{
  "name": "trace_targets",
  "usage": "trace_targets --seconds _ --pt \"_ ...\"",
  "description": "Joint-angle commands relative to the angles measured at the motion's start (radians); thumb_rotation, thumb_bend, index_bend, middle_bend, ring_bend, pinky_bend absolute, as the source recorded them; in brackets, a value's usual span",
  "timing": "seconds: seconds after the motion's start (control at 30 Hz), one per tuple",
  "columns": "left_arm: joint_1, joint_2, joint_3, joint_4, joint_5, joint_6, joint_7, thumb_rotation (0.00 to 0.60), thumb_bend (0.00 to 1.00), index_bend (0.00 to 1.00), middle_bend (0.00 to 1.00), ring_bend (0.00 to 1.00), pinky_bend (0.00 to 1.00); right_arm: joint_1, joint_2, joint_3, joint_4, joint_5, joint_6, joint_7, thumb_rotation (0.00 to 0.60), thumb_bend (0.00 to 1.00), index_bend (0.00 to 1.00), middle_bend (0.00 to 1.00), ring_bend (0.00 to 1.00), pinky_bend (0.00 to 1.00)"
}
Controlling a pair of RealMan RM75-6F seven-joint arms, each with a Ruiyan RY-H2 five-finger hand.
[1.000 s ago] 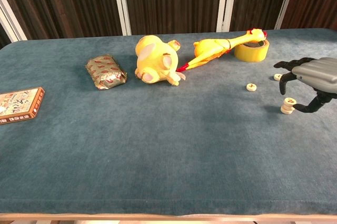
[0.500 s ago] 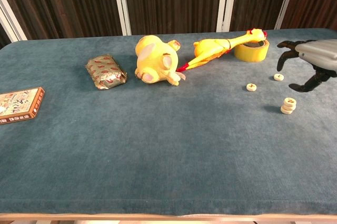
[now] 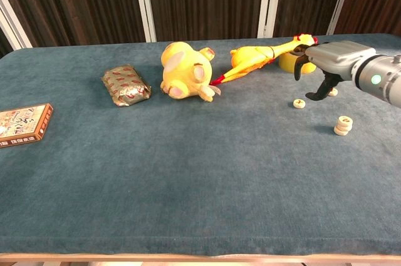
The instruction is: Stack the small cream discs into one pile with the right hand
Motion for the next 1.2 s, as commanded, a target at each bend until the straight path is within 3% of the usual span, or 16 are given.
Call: trace_targets --seconds 0.03,0.6,1.2 --pt "0.003 0.002 0.000 0.001 0.000 0.006 -0.005 0.600 0.46 0.00 0.00 0.00 0.06 0.045 -0.047 0.011 0.057 0.067 -0.026 -0.063 0.600 0.44 0.49 0.10 0.00 0.00" --pt "-0.001 0.001 -0.004 0.000 -0.013 -0.007 0.000 0.600 0.47 0.00 0.00 0.00 0.05 0.101 -0.153 -0.030 0.267 0.091 -0.115 -0.063 0.600 0.44 0.54 0.10 0.00 0.00" --pt "0.001 0.002 -0.004 0.004 -0.011 0.000 -0.008 0.600 0.46 0.00 0.00 0.00 0.05 0.099 -0.158 -0.027 0.298 0.090 -0.124 -0.041 0.600 0.46 0.60 0.11 0.00 0.00"
